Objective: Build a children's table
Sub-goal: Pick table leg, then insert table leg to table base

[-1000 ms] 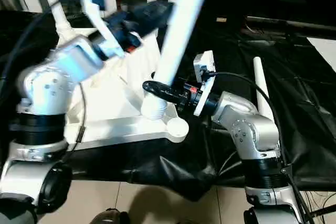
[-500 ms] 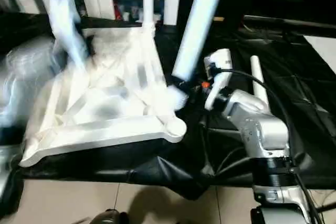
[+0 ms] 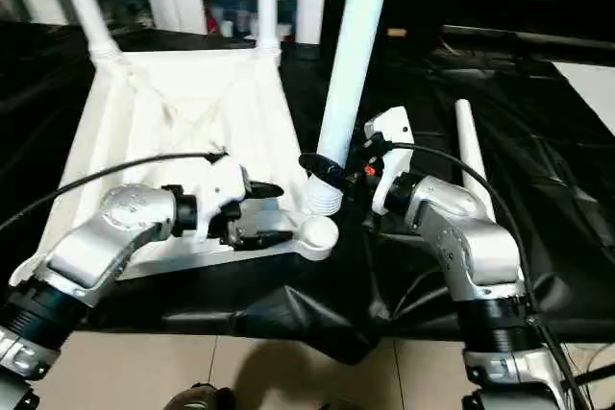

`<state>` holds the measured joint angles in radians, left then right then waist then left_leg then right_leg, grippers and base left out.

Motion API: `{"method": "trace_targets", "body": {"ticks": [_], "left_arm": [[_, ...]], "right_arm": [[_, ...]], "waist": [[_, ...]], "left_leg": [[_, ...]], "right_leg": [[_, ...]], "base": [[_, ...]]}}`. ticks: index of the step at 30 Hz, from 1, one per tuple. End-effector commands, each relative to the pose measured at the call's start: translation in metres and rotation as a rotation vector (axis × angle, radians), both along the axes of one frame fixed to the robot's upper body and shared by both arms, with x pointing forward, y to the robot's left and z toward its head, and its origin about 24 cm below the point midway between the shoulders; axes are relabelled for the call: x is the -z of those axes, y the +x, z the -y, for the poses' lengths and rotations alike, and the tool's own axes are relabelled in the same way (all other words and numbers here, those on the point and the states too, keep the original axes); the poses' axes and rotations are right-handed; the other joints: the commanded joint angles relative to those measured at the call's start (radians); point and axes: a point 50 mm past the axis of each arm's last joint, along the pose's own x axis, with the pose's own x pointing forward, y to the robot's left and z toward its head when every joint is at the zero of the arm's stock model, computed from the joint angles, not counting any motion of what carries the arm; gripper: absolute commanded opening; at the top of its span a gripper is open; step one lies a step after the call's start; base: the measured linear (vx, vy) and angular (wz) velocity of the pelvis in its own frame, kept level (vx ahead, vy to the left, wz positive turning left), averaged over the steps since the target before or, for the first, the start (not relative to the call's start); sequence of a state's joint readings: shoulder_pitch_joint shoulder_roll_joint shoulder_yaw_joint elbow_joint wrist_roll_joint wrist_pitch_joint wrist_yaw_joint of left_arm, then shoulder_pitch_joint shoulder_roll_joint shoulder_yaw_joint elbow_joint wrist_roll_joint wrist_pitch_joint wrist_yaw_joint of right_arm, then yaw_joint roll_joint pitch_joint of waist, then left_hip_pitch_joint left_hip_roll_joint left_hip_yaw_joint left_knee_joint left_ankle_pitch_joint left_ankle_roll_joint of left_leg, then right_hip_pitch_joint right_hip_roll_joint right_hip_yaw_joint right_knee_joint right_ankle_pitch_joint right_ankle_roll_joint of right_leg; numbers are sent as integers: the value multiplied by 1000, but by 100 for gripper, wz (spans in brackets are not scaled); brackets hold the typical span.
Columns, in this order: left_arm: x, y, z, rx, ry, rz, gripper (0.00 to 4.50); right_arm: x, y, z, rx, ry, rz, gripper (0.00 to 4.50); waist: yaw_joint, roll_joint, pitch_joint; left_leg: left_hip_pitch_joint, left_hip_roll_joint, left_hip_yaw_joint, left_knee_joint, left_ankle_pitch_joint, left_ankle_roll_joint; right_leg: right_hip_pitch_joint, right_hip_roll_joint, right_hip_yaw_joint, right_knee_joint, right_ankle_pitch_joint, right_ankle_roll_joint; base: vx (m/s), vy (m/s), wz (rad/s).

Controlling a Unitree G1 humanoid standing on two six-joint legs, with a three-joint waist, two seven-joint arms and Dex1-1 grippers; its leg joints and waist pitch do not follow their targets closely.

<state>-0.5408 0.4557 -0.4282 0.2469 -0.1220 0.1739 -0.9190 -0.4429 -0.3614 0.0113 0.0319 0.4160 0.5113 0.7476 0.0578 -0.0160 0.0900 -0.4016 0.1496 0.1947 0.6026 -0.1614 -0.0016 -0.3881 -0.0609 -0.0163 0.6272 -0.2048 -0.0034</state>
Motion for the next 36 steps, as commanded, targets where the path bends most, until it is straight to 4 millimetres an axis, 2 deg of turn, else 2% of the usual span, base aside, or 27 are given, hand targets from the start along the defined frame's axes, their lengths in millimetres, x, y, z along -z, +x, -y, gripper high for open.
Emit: {"method": "trace_targets", "body": {"ticks": [1,2,4,6,8,9,11,12,14,18,20,23,24,28,30,34,35,36], "left_arm": [[3,1,-3,-8,35,-13,345],[4,0,-4,0,40,-25,342],[5,-3,-5,13,49,-51,303],[5,-7,-6,12,51,-77,304],[6,-9,-5,-6,47,-96,300],[7,-10,-6,-10,56,-98,266],[10,-11,-7,-3,72,-98,260],[12,-11,-7,-9,79,-102,258],[13,-11,-9,-20,90,-101,213],[17,-10,-14,-57,135,-126,210],[17,-9,-17,-72,159,-132,172],[18,-11,-20,-69,181,-156,172],[19,-12,-21,-70,192,-166,139],[22,-14,-21,-52,212,-184,127],[22,-14,-20,-52,214,-186,91],[23,-15,-19,-50,224,-197,76],[23,-15,-19,-52,225,-200,50],[23,-15,-19,-54,228,-202,50]], "right_arm": [[-2,-3,0,-11,-27,15,184],[-2,-3,0,-14,-32,14,184],[-1,-4,0,-19,-41,14,184],[0,-4,0,-17,-65,17,184],[1,-4,-1,-19,-65,16,184],[1,-5,-2,-21,-63,15,184],[1,-5,-2,-24,-62,13,184],[1,-5,-3,-26,-63,12,184],[2,-5,-4,-29,-65,12,184],[2,-4,-4,-33,-70,12,184],[2,-4,-5,-34,-73,13,184],[3,-5,-6,-36,-73,12,184],[4,-5,-7,-35,-71,11,184],[5,-5,-7,-32,-67,8,184],[5,-5,-7,-31,-65,8,184],[5,-5,-7,-29,-62,7,184],[4,-5,-7,-29,-62,7,184],[4,-5,-7,-28,-60,8,184]], "waist": [[-3,3,-76],[-3,4,-75],[-5,0,-76],[-7,4,-74],[-8,1,-72],[-8,2,-71],[-8,-1,-70],[-9,1,-69],[-9,1,-68],[-9,1,-68],[-9,1,-68],[-9,4,-68],[-9,5,-67],[-10,8,-66],[-12,7,-66],[-13,8,-65],[-14,8,-66],[-14,8,-65]], "left_leg": [[37,76,-34,-77,-217,-31],[37,76,-34,-77,-211,-28],[35,76,-33,-76,-196,-19],[35,76,-31,-75,-190,-11],[36,78,-29,-75,-198,-10],[36,77,-29,-75,-201,-8],[38,78,-29,-75,-212,-9],[38,79,-31,-77,-225,-15],[40,79,-31,-79,-237,-20],[39,78,-31,-79,-233,-23],[38,79,-32,-80,-228,-22],[38,79,-31,-79,-230,-21],[39,78,-31,-80,-239,-25],[39,78,-33,-82,-255,-33],[39,78,-33,-82,-262,-35],[39,78,-33,-83,-257,-33],[39,78,-33,-82,-261,-34],[39,78,-33,-83,-263,-34]], "right_leg": [[27,-83,40,-75,-156,-199],[26,-83,39,-74,-147,-204],[27,-82,38,-71,-121,-219],[26,-81,38,-70,-116,-229],[25,-81,39,-71,-128,-234],[25,-82,39,-73,-138,-234],[23,-82,39,-77,-168,-228],[22,-81,39,-79,-189,-220],[20,-80,40,-80,-201,-215],[19,-81,40,-78,-193,-212],[20,-81,40,-78,-187,-214],[19,-81,41,-79,-183,-216],[18,-80,40,-80,-192,-216],[18,-81,41,-81,-207,-213],[17,-80,41,-81,-208,-214],[17,-80,41,-81,-198,-216],[17,-80,41,-81,-196,-218],[18,-80,41,-81,-199,-218]], "base": [[0,0,0],[0,0,0],[0,0,0],[0,0,0],[0,0,0],[0,0,0],[0,0,0],[0,0,0],[0,0,0],[0,0,0],[0,0,0],[0,0,0],[0,0,0],[0,0,0],[0,0,0],[0,0,0],[0,0,0],[0,0,0]]}}
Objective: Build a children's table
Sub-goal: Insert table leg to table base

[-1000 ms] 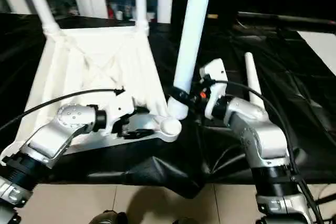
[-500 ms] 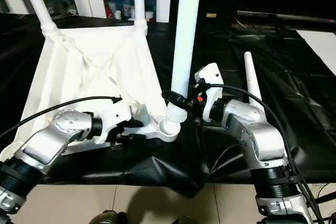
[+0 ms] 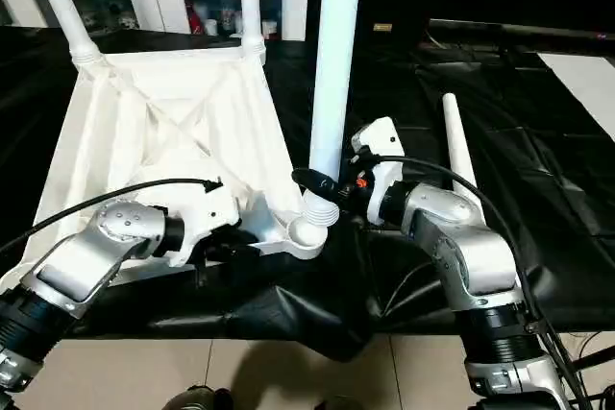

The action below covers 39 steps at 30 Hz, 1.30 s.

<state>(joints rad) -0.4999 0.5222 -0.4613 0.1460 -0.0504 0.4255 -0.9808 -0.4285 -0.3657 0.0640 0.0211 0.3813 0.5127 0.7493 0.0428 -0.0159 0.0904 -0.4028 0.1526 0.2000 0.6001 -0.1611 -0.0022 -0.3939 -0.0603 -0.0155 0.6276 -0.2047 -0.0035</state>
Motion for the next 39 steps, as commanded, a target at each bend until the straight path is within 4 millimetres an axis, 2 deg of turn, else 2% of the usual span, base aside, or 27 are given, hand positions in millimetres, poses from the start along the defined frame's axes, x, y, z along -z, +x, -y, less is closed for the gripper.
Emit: {"method": "trace_targets", "body": {"ticks": [1,3,6,13,14,15,18,21,22,25,29,30,33,36,39], "left_arm": [[8,-2,-2,-8,42,-31,44],[8,-2,-2,-10,43,-29,41],[8,-1,-2,-15,40,-26,2],[6,2,0,-54,-38,-2,0],[6,2,0,-58,-47,-2,0],[5,2,0,-59,-57,-1,0],[2,1,3,-40,-96,20,0],[3,-1,3,-18,-106,22,0],[3,-1,3,-23,-109,23,0],[2,-1,4,-21,-119,32,0],[3,-3,3,-17,-124,30,0],[4,-4,3,-17,-123,30,0],[4,-5,3,-15,-122,31,0],[5,-5,3,-12,-118,30,0],[5,-4,2,-12,-116,30,0]], "right_arm": [[-4,-1,0,1,6,21,184],[-3,-2,-1,-11,14,10,184],[-1,-4,-3,-30,11,-4,184],[17,-8,-9,-63,-11,-77,184],[18,-8,-10,-65,-13,-82,184],[19,-8,-11,-66,-14,-84,184],[23,-7,-10,-59,-21,-91,184],[28,-2,-8,-39,-26,-88,184],[28,-1,-8,-34,-26,-86,184],[28,2,-9,-28,-19,-81,184],[31,7,-12,-21,-15,-86,183],[31,7,-12,-22,-16,-87,183],[34,9,-12,-24,-16,-89,183],[36,9,-11,-25,-14,-97,183],[40,8,-9,-19,24,-125,183]], "waist": [[0,8,-65],[-1,8,-62],[0,8,-62],[-2,2,-59],[-4,-2,-57],[-4,2,-57],[-5,2,-55],[-7,4,-57],[-8,6,-53],[-7,3,-54],[-9,4,-52],[-10,-3,-51],[-12,2,-49],[-12,0,-48],[-12,3,-48]], "left_leg": [[40,75,-39,-81,-265,-33],[40,76,-39,-82,-280,-35],[41,76,-41,-83,-295,-41],[38,76,-42,-85,-307,-39],[36,76,-42,-86,-308,-38],[36,76,-43,-86,-307,-37],[35,75,-42,-84,-306,-32],[38,76,-42,-85,-312,-33],[38,77,-42,-87,-317,-33],[38,76,-40,-86,-310,-29],[37,77,-41,-88,-317,-28],[36,77,-40,-89,-319,-27],[39,77,-42,-90,-340,-32],[37,78,-44,-92,-353,-38],[38,78,-44,-94,-355,-40]], "right_leg": [[23,-81,40,-82,-202,-218],[22,-82,41,-85,-228,-214],[20,-82,41,-88,-259,-205],[18,-84,42,-91,-291,-196],[18,-84,42,-91,-299,-192],[17,-86,43,-93,-317,-185],[15,-88,44,-97,-332,-180],[12,-85,44,-95,-317,-187],[10,-85,44,-96,-316,-189],[11,-84,45,-95,-306,-192],[11,-84,45,-97,-325,-189],[11,-84,44,-98,-330,-186],[6,-85,45,-100,-367,-181],[6,-87,46,-102,-390,-169],[4,-85,46,-103,-388,-168]], "base": [[0,0,0],[0,0,0],[0,0,0],[0,0,0],[0,0,0],[0,0,0],[0,0,0],[0,0,0],[0,0,0],[0,0,0],[0,0,0],[0,0,0],[0,0,0],[0,0,0],[0,0,0]]}}
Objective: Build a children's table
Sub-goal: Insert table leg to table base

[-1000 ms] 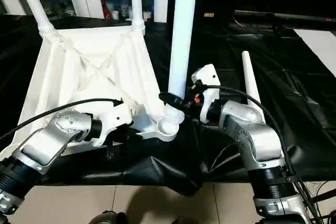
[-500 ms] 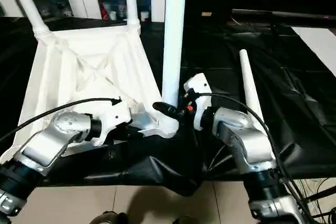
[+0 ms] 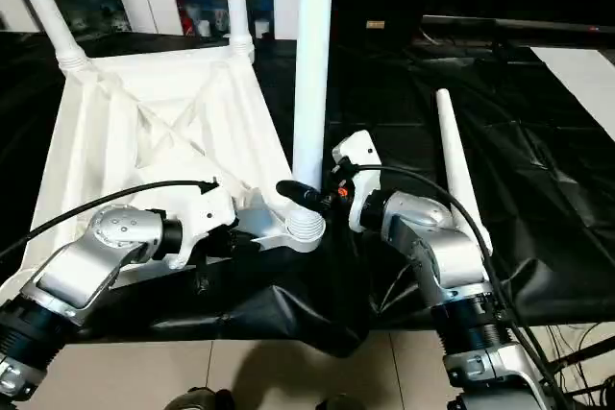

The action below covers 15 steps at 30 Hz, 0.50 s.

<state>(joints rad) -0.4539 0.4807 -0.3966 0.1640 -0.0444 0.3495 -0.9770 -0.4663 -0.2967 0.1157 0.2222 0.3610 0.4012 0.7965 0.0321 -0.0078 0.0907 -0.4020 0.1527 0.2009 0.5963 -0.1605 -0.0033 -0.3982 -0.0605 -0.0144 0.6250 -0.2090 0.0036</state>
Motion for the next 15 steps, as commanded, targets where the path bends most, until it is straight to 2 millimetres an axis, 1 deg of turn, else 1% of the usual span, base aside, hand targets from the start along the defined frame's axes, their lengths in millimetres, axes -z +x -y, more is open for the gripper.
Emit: {"method": "trace_targets", "body": {"ticks": [1,6,7,9,10,11,13,15], "left_arm": [[1,-1,3,4,-39,2,0],[1,0,1,-2,-38,5,0],[1,0,1,-6,-37,8,0],[0,2,-1,-17,-38,11,0],[0,2,-1,-18,-39,11,0],[0,2,-1,-20,-39,13,0],[0,3,-1,-25,-41,15,0],[-1,5,-1,-34,-43,20,0]], "right_arm": [[15,-1,11,45,7,-75,183],[24,-4,18,80,34,-90,183],[27,-6,20,91,42,-95,183],[33,-10,23,113,59,-101,183],[34,-11,24,117,65,-100,183],[35,-12,24,122,73,-96,183],[36,-13,25,131,78,-87,183],[42,-18,26,153,85,-73,183]], "waist": [[-2,-5,-47],[-1,-5,-48],[-1,-6,-47],[2,-3,-49],[2,-3,-48],[3,-1,-50],[3,-1,-52],[4,2,-51]], "left_leg": [[38,78,-45,-90,-365,-39],[39,79,-44,-91,-368,-39],[38,79,-43,-91,-363,-35],[40,80,-43,-93,-360,-32],[40,79,-42,-94,-360,-31],[41,80,-42,-95,-354,-31],[38,81,-41,-97,-333,-26],[41,81,-39,-97,-349,-26]], "right_leg": [[7,-86,46,-101,-386,-177],[6,-86,46,-103,-380,-178],[7,-87,47,-104,-377,-177],[6,-86,47,-105,-371,-177],[6,-85,46,-106,-371,-177],[8,-85,45,-105,-359,-180],[12,-83,43,-102,-319,-184],[8,-85,45,-106,-324,-190]], "base": [[0,0,0],[0,0,0],[0,0,0],[0,0,0],[0,0,0],[0,0,0],[0,0,0],[0,0,0]]}}
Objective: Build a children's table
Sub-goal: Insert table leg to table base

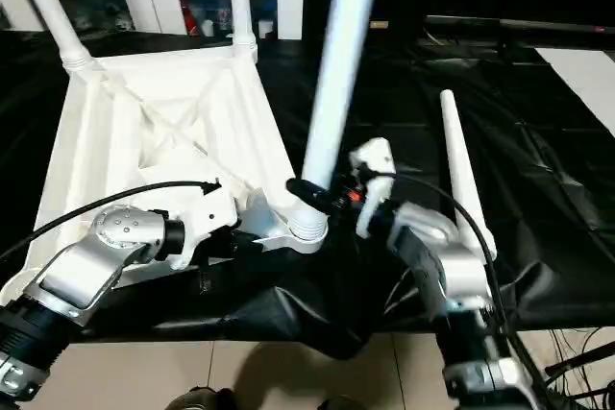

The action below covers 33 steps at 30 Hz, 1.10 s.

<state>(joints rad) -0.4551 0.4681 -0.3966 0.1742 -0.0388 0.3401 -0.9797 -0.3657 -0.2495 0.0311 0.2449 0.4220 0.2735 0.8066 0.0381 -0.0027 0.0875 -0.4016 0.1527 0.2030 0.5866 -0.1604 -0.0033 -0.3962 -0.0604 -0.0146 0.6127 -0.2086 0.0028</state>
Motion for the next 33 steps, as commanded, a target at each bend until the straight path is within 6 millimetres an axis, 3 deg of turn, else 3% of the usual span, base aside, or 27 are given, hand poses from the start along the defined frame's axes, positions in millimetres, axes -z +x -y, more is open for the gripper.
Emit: {"method": "trace_targets", "body": {"ticks": [1,8,18,24,25,29,33], "left_arm": [[-2,5,-3,-41,-37,22,0],[-3,7,-4,-39,-34,28,0],[-3,6,-3,-11,-30,20,0],[-3,6,-3,-8,-30,18,0],[-3,5,-3,-2,-33,15,0],[-3,2,-3,25,-32,3,0],[-4,-3,-4,102,-23,-30,0]], "right_arm": [[28,-9,12,66,-66,-95,183],[34,-20,7,57,-80,-75,183],[38,-31,0,-104,-188,-109,183],[41,-33,-1,-168,-250,-124,183],[40,-32,1,-173,-256,-125,183],[41,-31,2,-213,-279,-137,183],[39,-27,5,-296,-308,-145,183]], "waist": [[-2,-2,-48],[-1,3,-46],[1,-2,-47],[3,-5,-45],[2,-11,-46],[1,-7,-46],[-3,-7,-48]], "left_leg": [[40,81,-42,-88,-353,-27],[44,81,-48,-92,-415,-44],[38,81,-45,-94,-366,-24],[38,81,-44,-92,-361,-16],[38,82,-43,-92,-361,-15],[39,83,-46,-93,-362,-17],[35,82,-44,-91,-340,-7]], "right_leg": [[7,-86,45,-94,-330,-189],[-1,-89,47,-105,-440,-153],[7,-85,46,-99,-367,-164],[5,-88,47,-104,-404,-157],[5,-88,47,-105,-408,-156],[5,-87,46,-103,-409,-157],[11,-86,45,-98,-348,-177]], "base": [[0,0,0],[0,0,0],[0,0,0],[0,0,0],[0,0,0],[0,0,0],[0,0,0]]}}
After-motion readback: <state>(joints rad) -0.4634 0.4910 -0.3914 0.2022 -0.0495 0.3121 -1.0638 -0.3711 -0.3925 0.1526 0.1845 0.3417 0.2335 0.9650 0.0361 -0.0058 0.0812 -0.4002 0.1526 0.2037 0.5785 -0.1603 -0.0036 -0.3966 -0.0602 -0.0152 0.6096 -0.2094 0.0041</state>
